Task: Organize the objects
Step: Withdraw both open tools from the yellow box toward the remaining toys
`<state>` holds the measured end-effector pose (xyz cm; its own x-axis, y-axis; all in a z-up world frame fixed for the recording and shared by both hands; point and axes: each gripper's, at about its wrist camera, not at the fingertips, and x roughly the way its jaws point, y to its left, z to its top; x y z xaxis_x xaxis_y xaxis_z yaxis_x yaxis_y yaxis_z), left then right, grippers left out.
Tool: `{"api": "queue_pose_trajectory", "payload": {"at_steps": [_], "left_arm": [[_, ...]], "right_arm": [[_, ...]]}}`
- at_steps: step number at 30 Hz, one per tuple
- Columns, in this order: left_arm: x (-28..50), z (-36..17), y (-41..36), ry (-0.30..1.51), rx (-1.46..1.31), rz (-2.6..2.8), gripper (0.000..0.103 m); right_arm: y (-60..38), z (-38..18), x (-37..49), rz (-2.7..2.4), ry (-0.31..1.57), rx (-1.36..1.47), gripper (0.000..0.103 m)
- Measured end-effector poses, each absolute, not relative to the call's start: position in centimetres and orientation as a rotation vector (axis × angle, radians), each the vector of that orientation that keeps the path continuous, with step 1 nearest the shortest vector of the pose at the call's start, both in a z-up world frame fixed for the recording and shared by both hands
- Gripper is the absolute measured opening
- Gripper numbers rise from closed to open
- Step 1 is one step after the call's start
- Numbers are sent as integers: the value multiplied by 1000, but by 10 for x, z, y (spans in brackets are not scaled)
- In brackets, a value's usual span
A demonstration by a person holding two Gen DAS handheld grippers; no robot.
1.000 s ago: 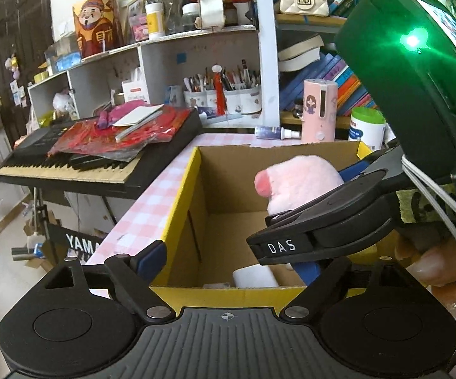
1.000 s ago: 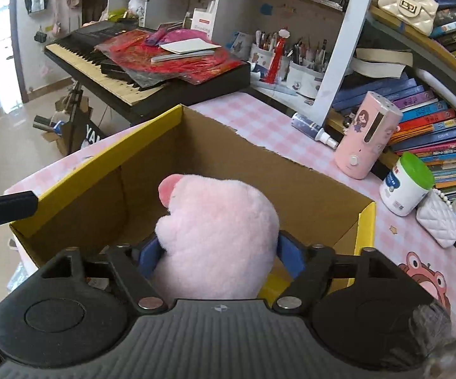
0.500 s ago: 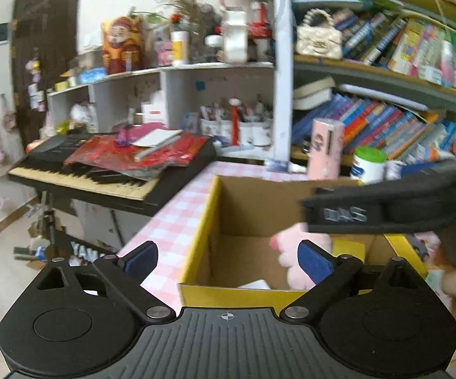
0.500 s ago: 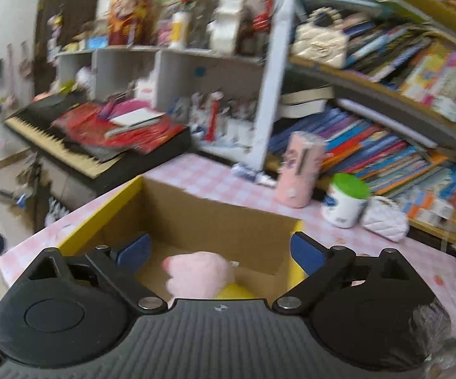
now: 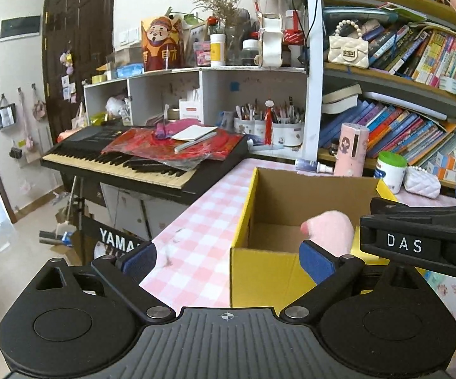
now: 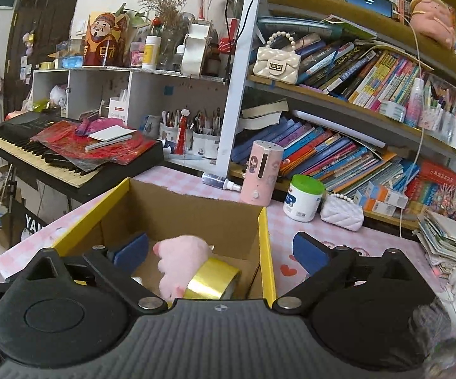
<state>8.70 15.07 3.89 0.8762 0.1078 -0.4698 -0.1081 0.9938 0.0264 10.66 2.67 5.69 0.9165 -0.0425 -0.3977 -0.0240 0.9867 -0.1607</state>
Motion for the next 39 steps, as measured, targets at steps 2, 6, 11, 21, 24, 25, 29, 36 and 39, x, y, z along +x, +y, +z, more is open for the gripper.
{"api": "queue_pose_trajectory", "payload": {"at_steps": [2, 6, 11, 21, 24, 25, 29, 36, 39], "left_arm": [[77, 37, 154, 494, 10, 109, 98], [60, 33, 159, 512, 20, 102, 99], [39, 26, 167, 553, 34, 99, 99], [10, 10, 169, 630, 64, 91, 99], [5, 6, 161, 643, 89, 61, 99], [4, 5, 157, 648, 98, 46, 99], [1, 0, 144, 665, 122, -14, 99], [-2, -4, 117, 672, 161, -116, 99], [-2, -2, 106, 660, 176, -157, 99]], "right_arm": [[29, 55, 97, -10, 423, -162, 99], [35, 48, 77, -17, 454, -158, 99], [41, 38, 49, -22, 485, -165, 99], [40, 21, 5, -72, 524, -177, 100], [32, 16, -4, -109, 545, -167, 100], [29, 15, -7, -122, 552, -162, 100], [15, 9, -18, -179, 580, -146, 100], [-12, 5, -32, -277, 616, -113, 101], [-24, 7, -36, -321, 616, -100, 101]]}}
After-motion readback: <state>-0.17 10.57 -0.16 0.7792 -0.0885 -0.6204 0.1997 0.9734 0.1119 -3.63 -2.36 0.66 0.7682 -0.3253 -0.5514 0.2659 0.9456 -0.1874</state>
